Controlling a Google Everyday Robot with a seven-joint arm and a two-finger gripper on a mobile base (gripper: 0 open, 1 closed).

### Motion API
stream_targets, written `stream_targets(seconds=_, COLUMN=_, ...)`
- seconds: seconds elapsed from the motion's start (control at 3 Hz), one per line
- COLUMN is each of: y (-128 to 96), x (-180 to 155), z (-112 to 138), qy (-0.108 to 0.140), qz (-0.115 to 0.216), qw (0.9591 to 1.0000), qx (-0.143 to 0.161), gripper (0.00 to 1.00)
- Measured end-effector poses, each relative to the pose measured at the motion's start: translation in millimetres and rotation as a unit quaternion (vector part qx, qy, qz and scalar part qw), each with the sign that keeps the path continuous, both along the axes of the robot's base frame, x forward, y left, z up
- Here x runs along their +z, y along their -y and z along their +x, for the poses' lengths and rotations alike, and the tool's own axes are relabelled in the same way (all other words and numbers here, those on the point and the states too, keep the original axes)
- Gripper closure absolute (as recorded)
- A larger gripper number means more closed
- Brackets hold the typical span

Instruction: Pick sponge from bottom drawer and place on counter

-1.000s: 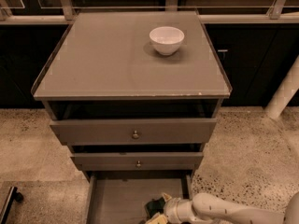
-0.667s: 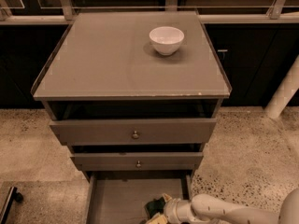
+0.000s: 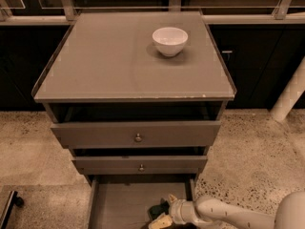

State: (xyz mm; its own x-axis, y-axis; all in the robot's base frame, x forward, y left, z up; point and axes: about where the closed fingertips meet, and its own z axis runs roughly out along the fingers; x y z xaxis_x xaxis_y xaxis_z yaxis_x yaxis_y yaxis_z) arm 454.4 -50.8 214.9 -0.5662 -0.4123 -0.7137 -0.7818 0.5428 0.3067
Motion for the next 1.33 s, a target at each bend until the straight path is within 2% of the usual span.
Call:
stream_targets(seconds=0.33, y=4, x=-27, z=13, qy=-0.006, qz=-0.005, qw=0.9999, qx=-0.008, gripper=0.00)
stream_targets(seconds=0.67, y=3, x=-27, z=12, qy=-0.006, qz=-0.005, qw=0.9999, qx=-0.010, gripper=0.00)
stream_targets(seconds=1.33, y=8, x=-73, z=25, qy=-0.015, qz=-0.021, qw=0.9994, qx=-0.023, gripper=0.00)
